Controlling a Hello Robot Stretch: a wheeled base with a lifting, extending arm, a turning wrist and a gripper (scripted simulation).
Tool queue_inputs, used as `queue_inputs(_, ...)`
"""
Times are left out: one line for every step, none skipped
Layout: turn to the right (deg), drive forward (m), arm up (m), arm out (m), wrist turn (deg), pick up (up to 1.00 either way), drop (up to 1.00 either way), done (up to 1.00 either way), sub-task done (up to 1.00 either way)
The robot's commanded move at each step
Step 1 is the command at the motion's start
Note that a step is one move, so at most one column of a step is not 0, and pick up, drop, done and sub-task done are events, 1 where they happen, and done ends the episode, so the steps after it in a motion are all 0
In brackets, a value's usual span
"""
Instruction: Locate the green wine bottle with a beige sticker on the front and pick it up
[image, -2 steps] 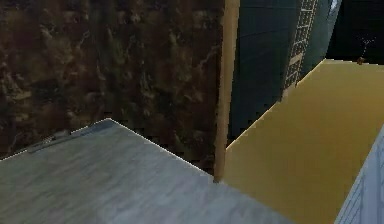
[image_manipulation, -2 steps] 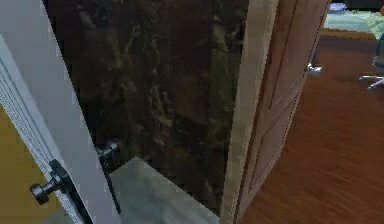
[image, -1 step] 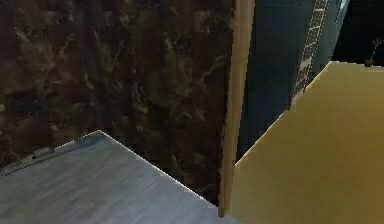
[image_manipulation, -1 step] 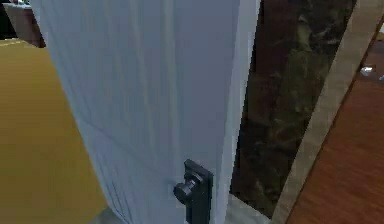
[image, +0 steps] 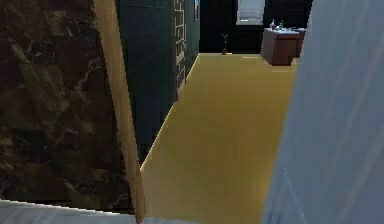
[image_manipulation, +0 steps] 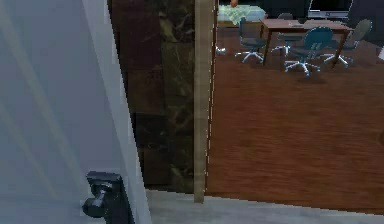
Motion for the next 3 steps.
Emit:
queue_inputs(3.0,0.0,0.0,0.0,0.0,0.0,0.0,0.0,0.0)
queue_inputs(0.0,1.0,0.0,0.0,0.0,0.0,0.0,0.0,0.0)
queue_inputs(0.0,0.2,0.0,0.0,0.0,0.0,0.0,0.0,0.0)
